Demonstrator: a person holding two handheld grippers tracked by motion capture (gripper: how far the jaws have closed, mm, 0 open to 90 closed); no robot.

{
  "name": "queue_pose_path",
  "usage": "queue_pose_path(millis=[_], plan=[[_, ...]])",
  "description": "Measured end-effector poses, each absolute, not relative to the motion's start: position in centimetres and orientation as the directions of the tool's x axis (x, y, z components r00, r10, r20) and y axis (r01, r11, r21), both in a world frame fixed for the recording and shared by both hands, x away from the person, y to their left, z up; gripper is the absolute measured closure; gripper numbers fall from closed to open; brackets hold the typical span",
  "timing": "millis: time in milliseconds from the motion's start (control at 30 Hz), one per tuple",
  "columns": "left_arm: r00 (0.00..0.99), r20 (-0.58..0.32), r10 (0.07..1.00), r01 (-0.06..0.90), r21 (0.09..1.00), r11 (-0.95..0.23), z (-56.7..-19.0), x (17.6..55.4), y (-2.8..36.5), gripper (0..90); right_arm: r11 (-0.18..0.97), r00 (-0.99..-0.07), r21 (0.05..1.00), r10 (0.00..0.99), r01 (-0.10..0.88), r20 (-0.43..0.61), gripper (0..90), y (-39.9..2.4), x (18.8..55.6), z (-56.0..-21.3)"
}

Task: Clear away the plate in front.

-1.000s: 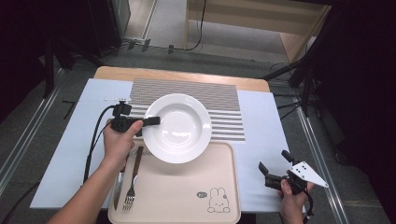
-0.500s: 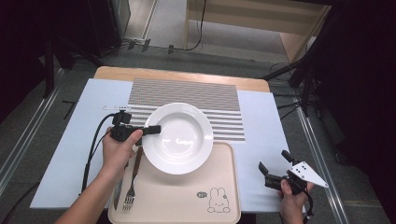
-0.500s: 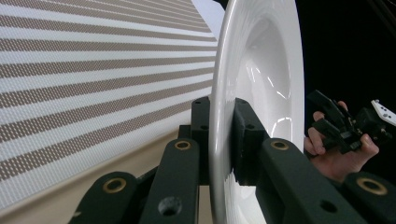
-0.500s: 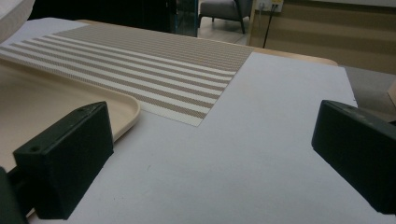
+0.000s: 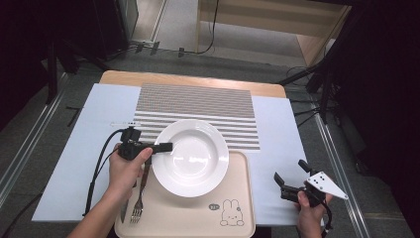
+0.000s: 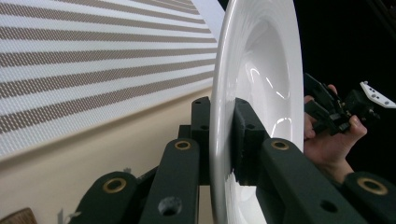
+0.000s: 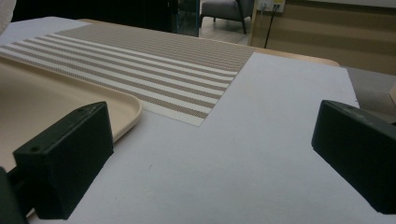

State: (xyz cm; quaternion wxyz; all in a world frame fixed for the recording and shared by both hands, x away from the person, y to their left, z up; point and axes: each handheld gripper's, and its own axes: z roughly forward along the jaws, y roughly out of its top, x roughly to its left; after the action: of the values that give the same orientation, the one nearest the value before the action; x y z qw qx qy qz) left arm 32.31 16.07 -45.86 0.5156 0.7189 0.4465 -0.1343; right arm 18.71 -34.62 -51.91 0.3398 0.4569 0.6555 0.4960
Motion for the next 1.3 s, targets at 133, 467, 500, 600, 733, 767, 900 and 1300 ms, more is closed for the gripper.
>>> queue_pose_path(millis=[133,467,500,600,733,767,900,1300], plan=[[0.563,-0.659,0.498,0.785,0.615,-0.073,-46.2,31.7,16.1,80.9,0.090,-0.351,0.961,0.936,0.262,0.008,0.0,-34.6,18.7,-51.9],[0.558,-0.678,0.478,0.798,0.597,-0.085,-46.9,30.0,16.3,80.8,0.089,-0.347,0.960,0.938,0.264,0.009,0.0,-34.6,18.7,-51.9],[0.560,-0.677,0.478,0.798,0.596,-0.090,-47.0,29.9,16.3,80.8,0.090,-0.347,0.960,0.938,0.265,0.008,0.0,-34.6,18.7,-51.9],[0.562,-0.675,0.478,0.799,0.592,-0.103,-47.3,29.4,16.3,80.8,0.090,-0.346,0.960,0.938,0.265,0.007,0.0,-34.6,18.7,-51.9],[0.554,-0.693,0.461,0.811,0.576,-0.108,-48.1,28.7,16.4,80.7,0.089,-0.345,0.960,0.939,0.265,0.008,0.0,-34.6,18.7,-51.9],[0.547,-0.699,0.460,0.816,0.569,-0.107,-48.3,28.5,16.4,80.7,0.089,-0.344,0.960,0.939,0.266,0.008,0.0,-34.6,18.7,-51.9],[0.546,-0.701,0.459,0.820,0.559,-0.122,-48.9,27.9,16.5,80.6,0.089,-0.344,0.960,0.939,0.266,0.008,0.0,-34.6,18.7,-51.9],[0.546,-0.717,0.433,0.827,0.542,-0.146,-49.1,27.0,16.4,80.5,0.092,-0.344,0.960,0.939,0.265,0.005,0.0,-34.6,18.6,-51.9]])
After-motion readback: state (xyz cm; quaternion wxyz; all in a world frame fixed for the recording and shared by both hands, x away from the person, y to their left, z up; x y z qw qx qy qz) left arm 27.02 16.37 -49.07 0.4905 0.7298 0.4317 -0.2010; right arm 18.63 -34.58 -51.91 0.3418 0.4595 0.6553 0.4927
